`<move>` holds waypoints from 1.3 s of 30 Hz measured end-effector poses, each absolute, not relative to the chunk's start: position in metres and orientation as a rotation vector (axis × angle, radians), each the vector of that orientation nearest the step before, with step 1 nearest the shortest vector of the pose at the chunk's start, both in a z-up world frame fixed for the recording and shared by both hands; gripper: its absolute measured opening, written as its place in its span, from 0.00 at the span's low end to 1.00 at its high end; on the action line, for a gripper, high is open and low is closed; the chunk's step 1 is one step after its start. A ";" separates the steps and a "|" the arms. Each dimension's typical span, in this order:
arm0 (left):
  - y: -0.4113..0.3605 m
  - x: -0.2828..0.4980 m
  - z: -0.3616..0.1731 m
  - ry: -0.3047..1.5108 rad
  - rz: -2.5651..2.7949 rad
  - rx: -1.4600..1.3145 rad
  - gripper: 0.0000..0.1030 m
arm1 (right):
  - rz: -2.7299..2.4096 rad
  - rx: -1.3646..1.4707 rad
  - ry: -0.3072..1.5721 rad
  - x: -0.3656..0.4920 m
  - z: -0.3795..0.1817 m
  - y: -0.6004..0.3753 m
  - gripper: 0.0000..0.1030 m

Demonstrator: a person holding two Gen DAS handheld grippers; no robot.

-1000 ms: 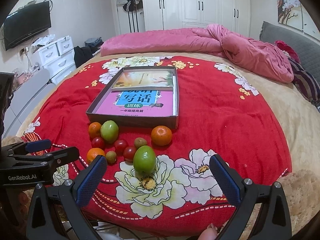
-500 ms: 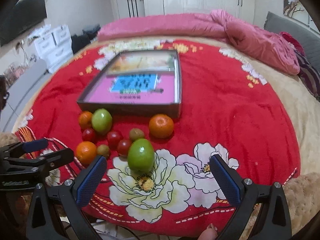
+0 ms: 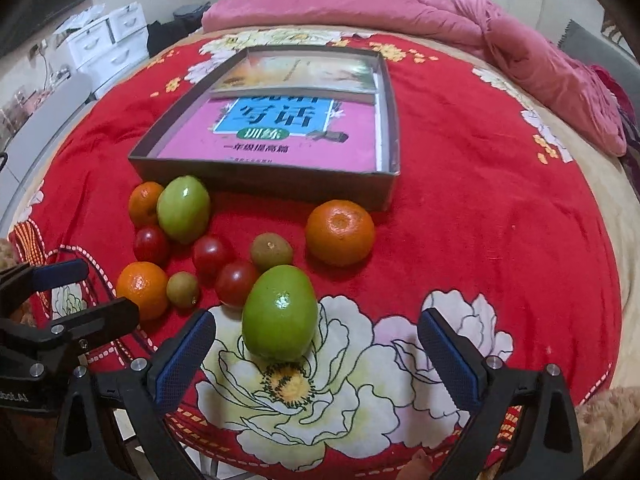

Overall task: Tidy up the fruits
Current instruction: 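Grasp a mandarin orange with the left gripper while the right gripper grasps a green lime, then lift and carry the mandarin and lime over the grey tray with both grippers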

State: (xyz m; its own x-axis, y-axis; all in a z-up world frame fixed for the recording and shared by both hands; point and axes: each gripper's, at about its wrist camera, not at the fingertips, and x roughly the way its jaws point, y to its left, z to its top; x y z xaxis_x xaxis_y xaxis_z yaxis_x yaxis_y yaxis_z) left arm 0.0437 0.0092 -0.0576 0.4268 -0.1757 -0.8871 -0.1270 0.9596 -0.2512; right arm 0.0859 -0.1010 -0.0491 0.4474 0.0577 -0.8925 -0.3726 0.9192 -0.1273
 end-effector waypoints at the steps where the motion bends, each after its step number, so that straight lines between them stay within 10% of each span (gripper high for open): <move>1: 0.008 0.044 -0.058 1.138 -0.035 -0.299 0.94 | 0.285 -0.315 1.089 0.086 -0.051 -0.100 0.89; 13: 0.001 0.052 -0.067 1.171 -0.084 -0.272 0.61 | 0.402 -0.246 1.174 0.092 -0.067 -0.095 0.40; 18: 0.000 0.059 -0.072 1.183 -0.107 -0.271 0.42 | 0.419 -0.195 1.186 0.091 -0.066 -0.099 0.39; 39: -0.002 0.048 -0.030 1.069 -0.134 -0.242 0.41 | 0.484 -0.031 1.100 0.087 -0.035 -0.118 0.39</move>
State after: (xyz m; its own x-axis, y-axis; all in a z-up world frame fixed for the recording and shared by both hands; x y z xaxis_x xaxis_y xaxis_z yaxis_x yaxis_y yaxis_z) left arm 0.0482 -0.0025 -0.0301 0.4765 -0.2253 -0.8498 -0.0084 0.9654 -0.2607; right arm 0.0873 -0.1177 -0.0350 0.3611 0.3607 -0.8599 -0.3905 0.8959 0.2119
